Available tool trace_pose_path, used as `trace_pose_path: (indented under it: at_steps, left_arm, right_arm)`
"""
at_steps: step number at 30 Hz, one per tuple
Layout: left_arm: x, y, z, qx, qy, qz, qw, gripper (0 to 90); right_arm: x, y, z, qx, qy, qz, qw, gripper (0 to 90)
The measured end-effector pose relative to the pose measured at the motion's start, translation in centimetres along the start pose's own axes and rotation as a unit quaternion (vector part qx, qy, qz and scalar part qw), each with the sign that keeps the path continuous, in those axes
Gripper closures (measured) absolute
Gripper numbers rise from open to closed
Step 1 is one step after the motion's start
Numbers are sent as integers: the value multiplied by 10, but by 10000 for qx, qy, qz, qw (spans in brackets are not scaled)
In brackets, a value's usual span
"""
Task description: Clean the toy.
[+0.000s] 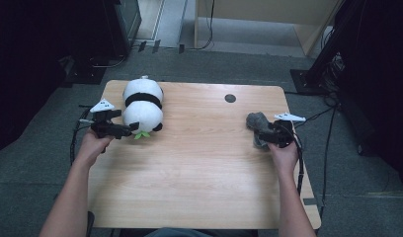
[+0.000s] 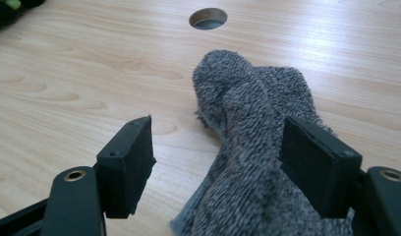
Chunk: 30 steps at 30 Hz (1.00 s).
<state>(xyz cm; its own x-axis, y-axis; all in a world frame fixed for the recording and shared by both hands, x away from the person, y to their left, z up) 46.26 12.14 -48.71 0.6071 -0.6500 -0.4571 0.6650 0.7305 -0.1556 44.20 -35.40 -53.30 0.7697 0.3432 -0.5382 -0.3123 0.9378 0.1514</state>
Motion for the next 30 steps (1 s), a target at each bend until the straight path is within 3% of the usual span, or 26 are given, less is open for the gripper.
trace_pose_path:
  at_steps: [4, 8, 10, 12, 14, 19, 26, 30]
  left_arm:
    - [1, -19, 1, 236, 27, -123, 9996, 0]
    - [5, -32, -1, 299, 19, -150, 9994, 0]
    - [7, -35, -3, 209, 63, -63, 9997, 4]
    - [8, -37, -3, 105, 30, 137, 9998, 104]
    - [10, -39, -4, 86, 40, 211, 9997, 132]
    - [11, -58, -9, 276, 63, 12, 9996, 132]
    - [16, -88, -21, 598, 114, -180, 9980, 136]
    - [23, -99, -30, 668, 153, -230, 9974, 139]
  right_arm:
    - [-6, 8, -1, -17, -28, 57, 10000, 287]
    - [-12, 20, -3, -121, -18, 141, 9998, 287]
    - [-15, 27, -3, -146, -50, 201, 9997, 287]
    - [-17, 35, -5, -143, -76, 331, 9993, 287]
    - [-18, 43, -8, -178, -46, 437, 9989, 287]
    - [-18, 63, -15, -375, -29, 578, 9976, 287]
    - [-18, 87, -24, -443, -7, 814, 9957, 288]
    - [-17, 97, -28, -424, 12, 928, 9948, 288]
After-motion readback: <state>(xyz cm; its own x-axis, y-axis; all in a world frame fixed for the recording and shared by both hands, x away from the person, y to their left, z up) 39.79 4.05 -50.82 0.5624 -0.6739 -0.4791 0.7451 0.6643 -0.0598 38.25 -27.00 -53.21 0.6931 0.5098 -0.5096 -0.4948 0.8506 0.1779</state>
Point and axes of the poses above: each handheld gripper's, and its own axes: x roughly forward along the jaws, z roughly out of its top, y roughly to its left, the point moved 10 cm from there along x, roughly forward along the jaws, and after that the axes turned 5 degrees about -y, right-handed, at the moved point
